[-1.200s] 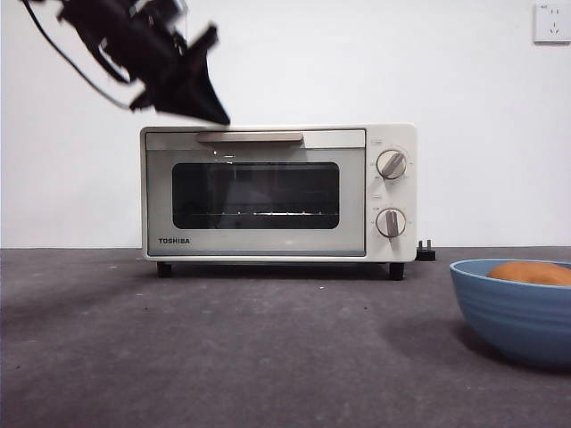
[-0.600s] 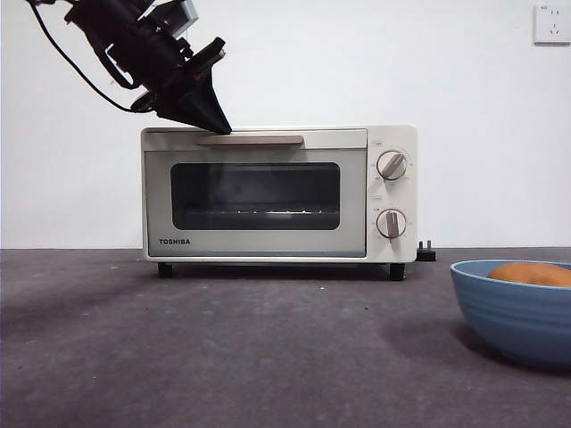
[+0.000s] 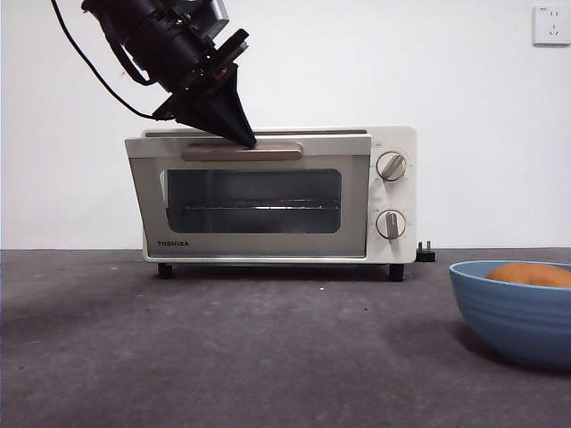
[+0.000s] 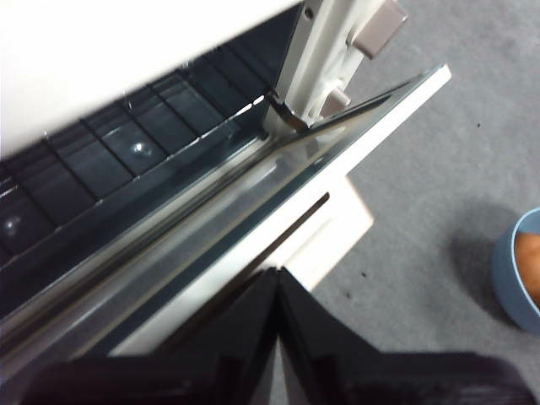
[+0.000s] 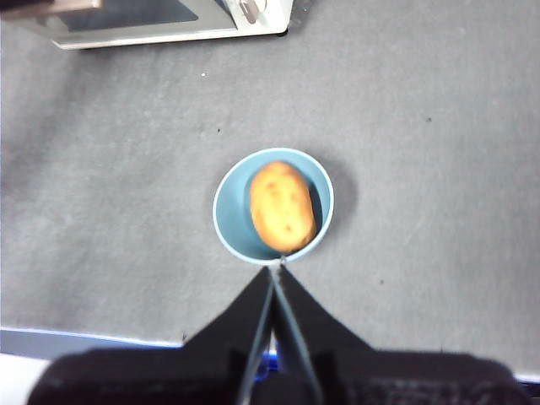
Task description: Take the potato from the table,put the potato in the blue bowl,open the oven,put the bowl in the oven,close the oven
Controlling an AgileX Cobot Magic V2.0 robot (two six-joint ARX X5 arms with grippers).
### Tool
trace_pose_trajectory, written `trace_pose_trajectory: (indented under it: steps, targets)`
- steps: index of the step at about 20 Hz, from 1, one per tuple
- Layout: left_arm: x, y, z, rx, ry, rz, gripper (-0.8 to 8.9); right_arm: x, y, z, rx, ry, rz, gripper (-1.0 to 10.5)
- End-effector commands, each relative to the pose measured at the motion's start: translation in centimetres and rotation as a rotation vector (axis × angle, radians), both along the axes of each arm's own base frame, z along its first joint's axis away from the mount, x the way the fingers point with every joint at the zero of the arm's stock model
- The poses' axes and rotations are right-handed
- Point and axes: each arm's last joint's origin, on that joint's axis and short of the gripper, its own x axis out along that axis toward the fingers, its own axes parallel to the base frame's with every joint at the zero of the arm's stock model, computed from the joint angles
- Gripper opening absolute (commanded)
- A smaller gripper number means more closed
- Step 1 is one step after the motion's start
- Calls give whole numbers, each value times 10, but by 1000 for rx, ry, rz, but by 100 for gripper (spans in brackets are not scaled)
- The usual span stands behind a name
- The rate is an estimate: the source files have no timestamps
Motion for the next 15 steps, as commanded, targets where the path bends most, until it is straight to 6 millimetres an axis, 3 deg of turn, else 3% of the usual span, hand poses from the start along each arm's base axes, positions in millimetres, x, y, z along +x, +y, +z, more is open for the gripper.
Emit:
trace_pose_trajectory:
  steps: [1,8,15]
  targets:
    - [-2,6,-35,71,51,62,-6,-6,-3,0,31,-15,-27,-7]
    - [-38,23,-54,60,0,168,-6,-9,-4,-1,30,-7,-29,-7]
    - [-51,24,-85,50,26,218,-6,-9,-4,-1,29,-2,-27,-7]
